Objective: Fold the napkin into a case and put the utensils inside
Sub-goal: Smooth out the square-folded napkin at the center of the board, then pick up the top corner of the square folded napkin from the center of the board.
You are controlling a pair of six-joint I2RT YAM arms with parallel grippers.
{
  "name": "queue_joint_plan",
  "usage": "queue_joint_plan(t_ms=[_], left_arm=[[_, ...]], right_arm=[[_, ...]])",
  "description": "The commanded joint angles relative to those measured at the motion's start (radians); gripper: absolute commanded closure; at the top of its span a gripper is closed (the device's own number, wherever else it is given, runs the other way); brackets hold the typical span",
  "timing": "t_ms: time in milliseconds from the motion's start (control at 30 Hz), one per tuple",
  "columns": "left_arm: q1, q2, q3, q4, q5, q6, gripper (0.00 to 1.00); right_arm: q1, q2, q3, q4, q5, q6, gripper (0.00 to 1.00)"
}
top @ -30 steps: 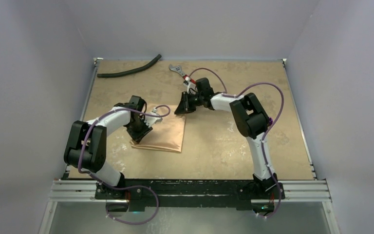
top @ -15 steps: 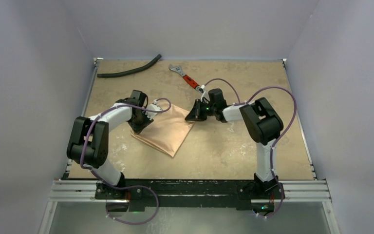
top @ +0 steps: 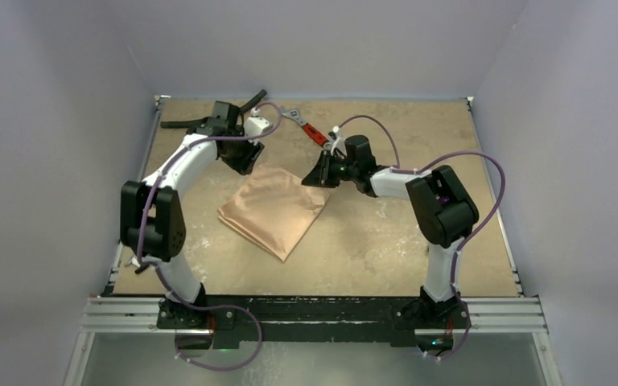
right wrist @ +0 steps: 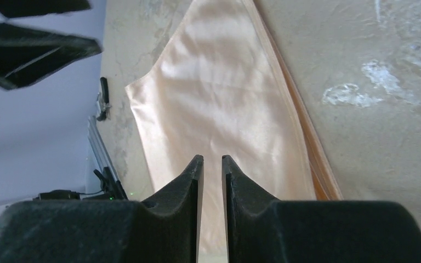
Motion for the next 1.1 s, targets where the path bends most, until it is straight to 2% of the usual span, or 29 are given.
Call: queue_joint_plan(t_ms=[0, 200, 400, 533, 633, 867, 1067], left_arm=[[0.003, 0.189, 0.122, -0.011, 0.1, -0.107, 0.56], [0.004, 0.349, 0.241, 0.025, 0.117, -0.144, 0.63], [-0.002, 0.439, 0.317, 0.039, 0.143, -0.159, 0.72], [-0.004, 0.455, 0.319, 0.053, 0.158, -0.16, 0.74], [-0.006, 0.46, 0.322, 0.064, 0.162, -0.154, 0.72], [-0.007, 0.506, 0.404, 0.083, 0.193, -0.174, 0.6], [-0.007, 0.536, 0.471, 0.084, 0.217, -0.18, 0.58]], right_arm=[[0.03, -0.007, 0.027, 0.006, -0.008, 0.009, 0.79], [0.06, 0.038, 0.027, 0.041, -0.01, 0.031, 0.85], [0.066, 0.073, 0.001, 0.068, -0.009, 0.035, 0.89], [0.069, 0.094, -0.012, 0.073, -0.015, 0.034, 0.89], [0.07, 0.116, -0.022, 0.082, -0.022, 0.031, 0.89], [0.073, 0.154, -0.023, 0.086, -0.035, 0.026, 0.9], [0.076, 0.172, -0.024, 0.08, -0.039, 0.016, 0.91]])
